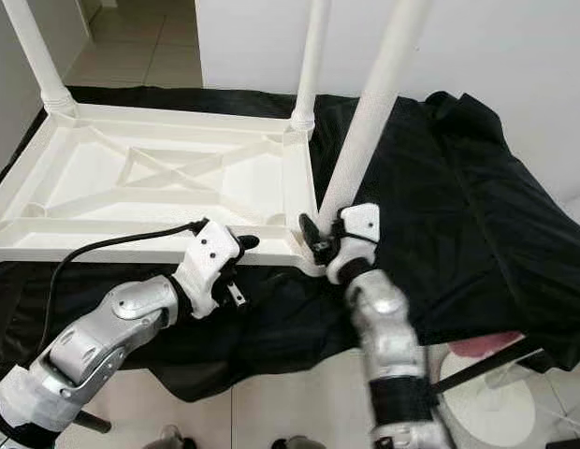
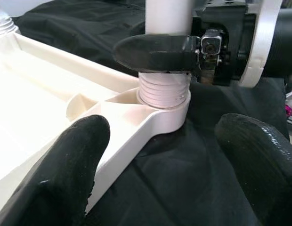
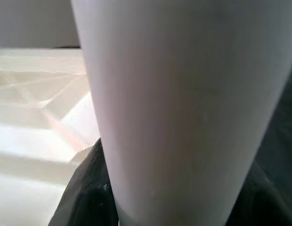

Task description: Building children table

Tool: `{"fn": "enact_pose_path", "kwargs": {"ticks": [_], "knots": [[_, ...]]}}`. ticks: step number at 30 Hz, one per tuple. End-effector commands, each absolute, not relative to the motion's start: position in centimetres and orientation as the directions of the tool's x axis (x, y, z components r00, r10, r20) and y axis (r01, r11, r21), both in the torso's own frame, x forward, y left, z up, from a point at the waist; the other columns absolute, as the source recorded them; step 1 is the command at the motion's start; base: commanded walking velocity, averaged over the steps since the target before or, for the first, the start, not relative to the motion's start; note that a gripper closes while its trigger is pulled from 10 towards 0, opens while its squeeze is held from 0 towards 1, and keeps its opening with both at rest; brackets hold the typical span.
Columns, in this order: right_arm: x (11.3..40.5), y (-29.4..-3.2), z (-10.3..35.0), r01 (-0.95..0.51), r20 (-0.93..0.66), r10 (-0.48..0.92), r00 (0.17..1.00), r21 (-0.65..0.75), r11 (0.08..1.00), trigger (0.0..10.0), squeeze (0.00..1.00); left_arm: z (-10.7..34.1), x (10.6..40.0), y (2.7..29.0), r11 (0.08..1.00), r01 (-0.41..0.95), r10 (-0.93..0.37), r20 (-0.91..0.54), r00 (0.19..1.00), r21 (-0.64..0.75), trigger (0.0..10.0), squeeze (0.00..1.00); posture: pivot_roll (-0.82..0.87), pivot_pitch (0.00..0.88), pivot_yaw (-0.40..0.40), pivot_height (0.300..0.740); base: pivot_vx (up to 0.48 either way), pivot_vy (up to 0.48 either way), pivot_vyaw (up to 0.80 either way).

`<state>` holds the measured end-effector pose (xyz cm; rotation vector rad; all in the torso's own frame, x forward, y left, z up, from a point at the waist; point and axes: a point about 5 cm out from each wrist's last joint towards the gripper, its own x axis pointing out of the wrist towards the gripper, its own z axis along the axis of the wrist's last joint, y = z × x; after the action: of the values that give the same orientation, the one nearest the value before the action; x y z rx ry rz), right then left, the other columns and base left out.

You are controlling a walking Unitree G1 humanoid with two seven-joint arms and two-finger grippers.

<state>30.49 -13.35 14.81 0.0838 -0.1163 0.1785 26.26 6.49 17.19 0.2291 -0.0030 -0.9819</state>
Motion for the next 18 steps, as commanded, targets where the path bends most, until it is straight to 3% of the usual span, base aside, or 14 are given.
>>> {"fn": "enact_pose_path", "kwargs": {"ticks": [1,7,18], "knots": [[29.7,-13.4,12.9,-0.071,0.033,0.067,0.997,0.126,0.989,10.0,0.0,16.9,25.9,6.5,0.454,0.873,-0.867,-0.137,0.479,0.181,10.0,0.0,0.01,0.1,-0.076,0.74,0.0,0.0,0.0],[28.9,-11.3,13.4,-0.088,0.062,0.079,0.995,0.174,0.981,10.0,0.0,16.8,25.8,6.7,0.447,0.875,-0.869,-0.143,0.474,0.185,10.0,0.0,0.0,0.1,-0.068,0.74,0.0,0.0,0.0],[28.6,-11.9,14.4,-0.068,0.077,0.058,0.995,0.132,0.989,10.0,0.0,16.9,26.2,6.8,0.446,0.874,-0.868,-0.144,0.474,0.193,10.0,0.0,-0.01,0.087,-0.066,0.74,0.0,0.0,0.0]]}}
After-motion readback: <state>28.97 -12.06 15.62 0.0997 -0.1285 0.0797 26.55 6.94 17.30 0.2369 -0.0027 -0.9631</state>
